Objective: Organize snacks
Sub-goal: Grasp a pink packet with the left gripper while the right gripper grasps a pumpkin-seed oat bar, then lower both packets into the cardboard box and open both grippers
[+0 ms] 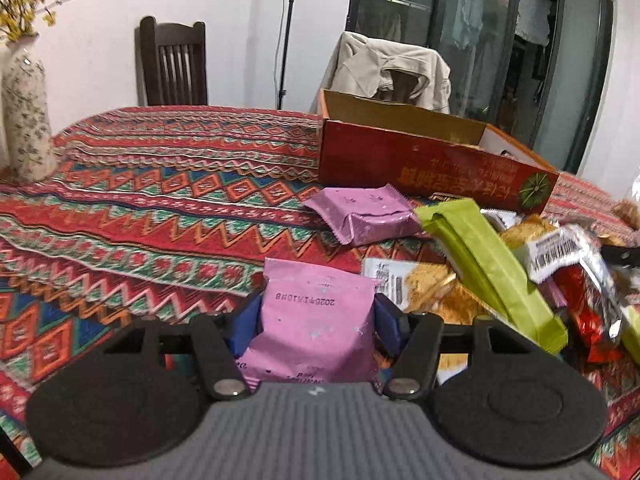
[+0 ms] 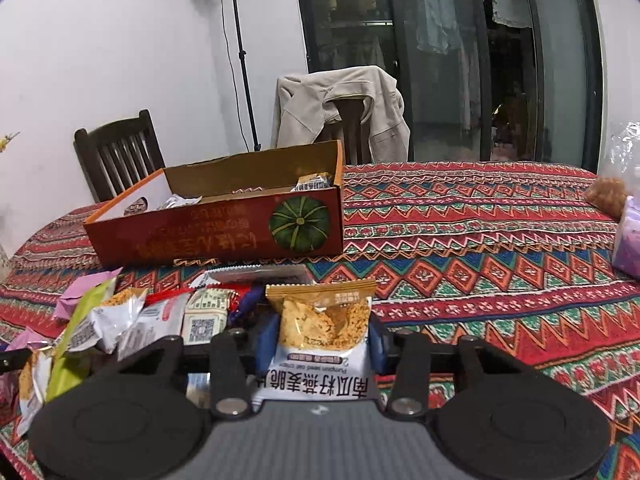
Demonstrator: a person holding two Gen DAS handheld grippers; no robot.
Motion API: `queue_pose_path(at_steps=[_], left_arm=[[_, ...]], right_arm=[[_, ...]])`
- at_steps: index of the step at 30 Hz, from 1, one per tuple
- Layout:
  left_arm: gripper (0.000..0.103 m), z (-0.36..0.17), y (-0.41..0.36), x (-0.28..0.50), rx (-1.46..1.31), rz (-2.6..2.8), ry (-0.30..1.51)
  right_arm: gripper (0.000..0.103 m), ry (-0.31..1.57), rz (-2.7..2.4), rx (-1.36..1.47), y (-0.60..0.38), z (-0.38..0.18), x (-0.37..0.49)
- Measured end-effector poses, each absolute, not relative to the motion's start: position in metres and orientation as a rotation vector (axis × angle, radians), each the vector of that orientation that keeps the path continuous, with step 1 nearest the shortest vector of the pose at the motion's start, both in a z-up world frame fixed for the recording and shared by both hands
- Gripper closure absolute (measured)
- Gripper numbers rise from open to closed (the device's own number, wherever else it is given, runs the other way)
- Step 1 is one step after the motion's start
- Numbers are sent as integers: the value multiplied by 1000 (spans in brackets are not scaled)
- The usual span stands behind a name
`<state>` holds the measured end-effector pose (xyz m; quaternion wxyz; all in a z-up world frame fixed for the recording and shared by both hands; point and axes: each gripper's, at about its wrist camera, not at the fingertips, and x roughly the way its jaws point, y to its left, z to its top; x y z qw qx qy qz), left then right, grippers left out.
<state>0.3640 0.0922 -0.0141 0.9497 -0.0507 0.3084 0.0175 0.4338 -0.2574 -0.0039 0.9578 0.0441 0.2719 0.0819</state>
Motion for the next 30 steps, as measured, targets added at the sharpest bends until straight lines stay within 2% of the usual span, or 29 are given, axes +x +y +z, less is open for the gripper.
queue_pose_path(at_steps=[8, 16, 24, 30], left_arm=[[42, 2, 88, 280, -191, 56, 623], [42, 14, 67, 218, -181, 38, 613], [42, 30, 52, 192, -171, 14, 565], [42, 39, 53, 207, -183, -14, 560]], right_arm=[[60, 503, 209, 106, -278, 13, 352], [60, 561, 310, 61, -274, 3, 275], [60, 545, 350, 87, -278, 5, 242], [60, 539, 370, 105, -278, 8, 243]])
